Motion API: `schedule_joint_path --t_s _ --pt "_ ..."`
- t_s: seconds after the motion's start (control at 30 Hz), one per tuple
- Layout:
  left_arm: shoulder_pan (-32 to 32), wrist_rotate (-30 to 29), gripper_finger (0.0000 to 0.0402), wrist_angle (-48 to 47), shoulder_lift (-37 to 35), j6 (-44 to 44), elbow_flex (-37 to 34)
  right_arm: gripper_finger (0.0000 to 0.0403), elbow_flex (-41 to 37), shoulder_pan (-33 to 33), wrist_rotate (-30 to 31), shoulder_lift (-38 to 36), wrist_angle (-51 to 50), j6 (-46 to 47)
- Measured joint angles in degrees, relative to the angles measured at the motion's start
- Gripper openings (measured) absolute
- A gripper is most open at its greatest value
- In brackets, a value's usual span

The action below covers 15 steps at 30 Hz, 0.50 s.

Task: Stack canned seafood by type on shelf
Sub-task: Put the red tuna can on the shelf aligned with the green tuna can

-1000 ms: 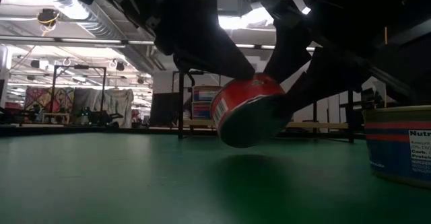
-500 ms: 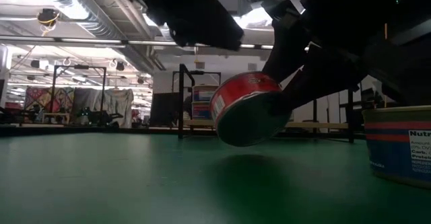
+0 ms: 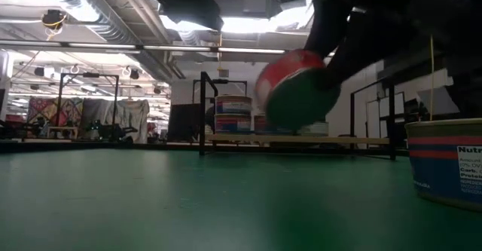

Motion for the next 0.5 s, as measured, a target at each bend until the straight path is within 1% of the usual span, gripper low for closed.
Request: schedule_joint_path --t_s 0.23,0.5 --pt "0.0 -0.1 0.0141 -0.8 -0.6 0.1 0.0 0.0137 8.5 0.0 5.8 0.0 -23.9 10.9" --pt "0.0 -0.2 0.0141 -0.8 -0.6 0.2 0.0 0.0137 9.7 -0.3 10.3 0.0 -45.2 25.6"
